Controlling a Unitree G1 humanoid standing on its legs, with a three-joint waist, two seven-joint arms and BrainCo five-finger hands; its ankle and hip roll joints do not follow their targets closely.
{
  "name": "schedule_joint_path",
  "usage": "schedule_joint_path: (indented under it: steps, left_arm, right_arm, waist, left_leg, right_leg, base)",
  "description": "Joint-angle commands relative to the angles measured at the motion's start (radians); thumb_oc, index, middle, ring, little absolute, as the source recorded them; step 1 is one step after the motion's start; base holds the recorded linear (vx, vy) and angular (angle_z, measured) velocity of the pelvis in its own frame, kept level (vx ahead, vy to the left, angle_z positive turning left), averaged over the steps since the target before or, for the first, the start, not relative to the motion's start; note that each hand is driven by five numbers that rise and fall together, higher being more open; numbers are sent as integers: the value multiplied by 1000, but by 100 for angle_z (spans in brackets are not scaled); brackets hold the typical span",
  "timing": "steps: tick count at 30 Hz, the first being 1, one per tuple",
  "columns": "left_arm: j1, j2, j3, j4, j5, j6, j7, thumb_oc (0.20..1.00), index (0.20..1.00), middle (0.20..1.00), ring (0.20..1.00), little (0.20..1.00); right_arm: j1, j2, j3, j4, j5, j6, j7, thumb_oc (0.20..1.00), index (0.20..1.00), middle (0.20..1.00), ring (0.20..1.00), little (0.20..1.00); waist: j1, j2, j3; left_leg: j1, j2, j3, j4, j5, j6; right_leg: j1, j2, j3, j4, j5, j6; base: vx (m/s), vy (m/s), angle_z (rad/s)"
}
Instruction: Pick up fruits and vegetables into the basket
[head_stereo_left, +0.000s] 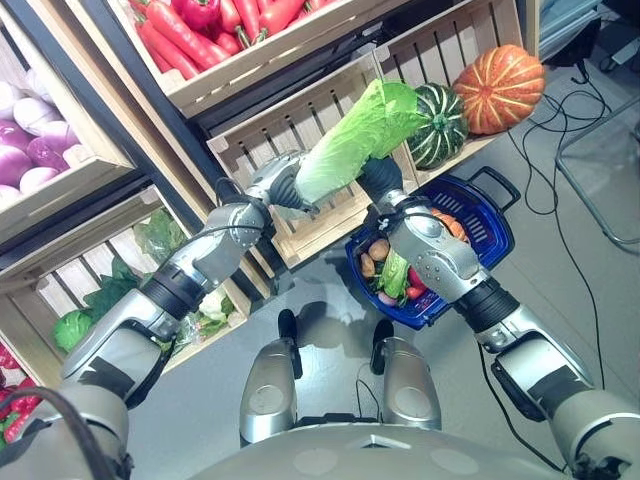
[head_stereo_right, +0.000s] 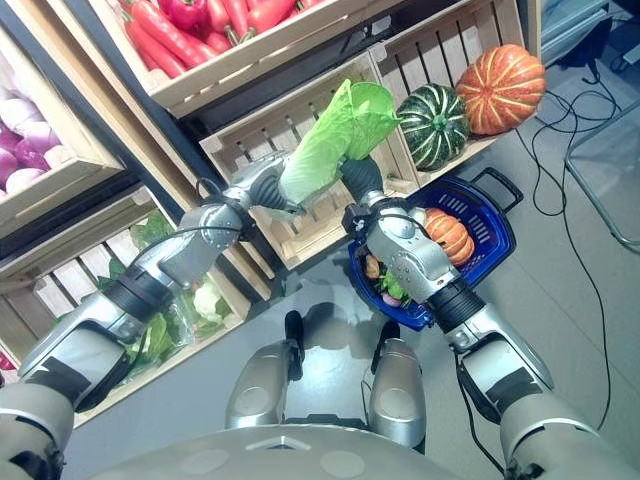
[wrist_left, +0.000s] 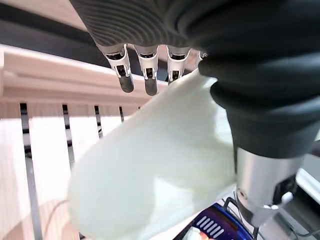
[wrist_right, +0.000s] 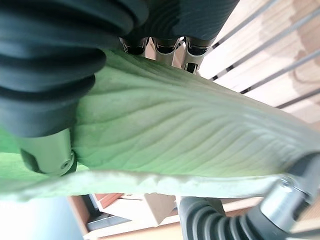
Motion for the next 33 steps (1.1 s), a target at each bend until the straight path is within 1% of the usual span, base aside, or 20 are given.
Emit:
schedule_joint_path:
  steps: [1,4,6,7,9,11,12,15,19,21,23,25,27,29,30,31,33]
  left_arm:
    - [24,-11,-32,-63,-120,2,57,1000,1000,1000,1000,1000]
    - [97,2,19,-41,-176,-11,96,1000,1000,1000,1000,1000]
    - [133,6,37,-40,-189,-19,106,1000,1000,1000,1000,1000]
    - [171,11,55,-36,-211,-27,118,1000,1000,1000,1000,1000]
    - [253,20,91,-40,-244,-48,113,1000,1000,1000,1000,1000]
    - [319,23,115,-24,-295,-56,87,1000,1000,1000,1000,1000]
    - [355,25,116,-9,-298,-72,95,1000,1000,1000,1000,1000]
    - [400,33,113,7,-325,-81,87,1000,1000,1000,1000,1000]
    - [466,29,102,42,-391,-107,73,1000,1000,1000,1000,1000]
    - [486,22,100,56,-436,-107,59,1000,1000,1000,1000,1000]
    - [494,15,93,65,-469,-108,39,1000,1000,1000,1000,1000]
    - [508,8,77,79,-489,-119,9,1000,1000,1000,1000,1000]
    - [509,6,59,83,-493,-119,-15,1000,1000,1000,1000,1000]
    - [507,3,28,87,-505,-110,-44,1000,1000,1000,1000,1000]
    - [504,-1,5,99,-512,-112,-45,1000,1000,1000,1000,1000]
    - [501,-3,-3,103,-518,-110,-45,1000,1000,1000,1000,1000]
    - [495,-8,-28,122,-530,-120,-52,1000,1000,1000,1000,1000]
  right_arm:
    - [-155,42,-153,-175,-102,-159,-12,200,200,200,200,200]
    - [-125,-17,-243,-211,-174,-185,-28,200,200,200,200,200]
    - [-108,-40,-275,-228,-206,-192,-45,200,200,200,200,200]
    - [-90,-68,-312,-246,-235,-205,-63,200,200,200,200,200]
    - [-38,-123,-388,-280,-268,-231,-78,200,200,200,200,200]
    - [13,-169,-449,-304,-297,-251,-105,200,200,200,200,200]
    - [42,-198,-481,-308,-309,-264,-125,200,200,200,200,200]
    - [82,-236,-516,-300,-317,-281,-151,200,200,200,200,200]
    - [141,-282,-566,-264,-347,-292,-214,200,200,200,200,200]
    - [163,-296,-582,-230,-404,-270,-271,200,200,200,200,200]
    - [170,-309,-587,-204,-406,-257,-290,200,200,200,200,200]
    - [167,-329,-589,-146,-393,-231,-306,200,200,200,200,200]
    - [150,-343,-584,-102,-360,-210,-298,200,200,200,200,200]
    - [114,-353,-562,-2,-342,-195,-281,200,200,200,200,200]
    - [78,-361,-545,71,-309,-193,-259,200,200,200,200,200]
    - [62,-362,-536,96,-306,-183,-259,200,200,200,200,200]
    - [2,-372,-510,204,-288,-164,-243,200,200,200,200,200]
  waist:
    - [-7,-33,75]
    - [-16,-24,99]
    - [-19,-19,103]
    - [-23,-15,114]
    - [-28,-9,137]
    - [-34,-7,154]
    - [-38,-6,157]
    - [-44,-5,157]
    - [-51,-2,157]
    - [-53,0,157]
    - [-53,4,157]
    - [-50,15,157]
    - [-46,27,157]
    - [-36,48,157]
    - [-29,63,157]
    - [-28,68,157]
    - [-16,92,157]
  left_leg:
    - [28,1,55,93,-155,13]
    - [1,0,57,98,-149,14]
    - [-12,0,57,101,-148,14]
    - [-20,0,59,105,-149,14]
    - [-40,-1,63,111,-146,16]
    - [-56,0,69,117,-150,16]
    - [-74,-1,72,117,-149,16]
    - [-103,0,78,114,-142,17]
    - [-156,2,83,111,-131,18]
    - [-187,1,85,115,-127,18]
    - [-208,0,85,119,-124,20]
    - [-237,-2,85,120,-118,19]
    - [-255,-4,84,119,-113,19]
    - [-282,-10,82,120,-106,17]
    - [-297,-13,82,121,-101,17]
    - [-303,-14,81,122,-100,17]
    - [-327,-18,81,122,-94,15]
  right_leg:
    - [56,-12,4,-109,49,52]
    - [22,-10,1,-92,47,48]
    - [7,-10,-1,-82,46,47]
    - [-4,-9,-2,-74,43,46]
    - [-30,-9,-4,-57,41,43]
    - [-52,-7,-4,-40,34,42]
    - [-73,-5,-4,-34,34,41]
    - [-108,-1,-2,-26,34,40]
    - [-170,5,3,-6,33,38]
    - [-202,5,3,7,30,37]
    - [-227,5,3,19,29,37]
    - [-261,3,1,34,24,36]
    - [-285,2,2,47,20,35]
    - [-317,-3,0,64,14,33]
    - [-338,-7,-1,78,9,31]
    - [-346,-9,-1,84,7,30]
    - [-375,-14,-2,102,-1,27]
  base:
    - [-175,-6,-1]
    - [-133,6,1]
    - [-87,6,0]
    - [-93,2,-4]
    - [-126,-11,-2]
    - [-101,-46,-2]
    - [-79,-51,0]
    - [-71,-50,-1]
    - [-60,-63,-6]
    - [-49,-67,-11]
    - [-35,-55,-6]
    - [-27,-50,-5]
    - [-5,-16,-2]
    - [0,0,0]
    - [12,8,-4]
    - [11,19,-5]
    - [0,0,0]
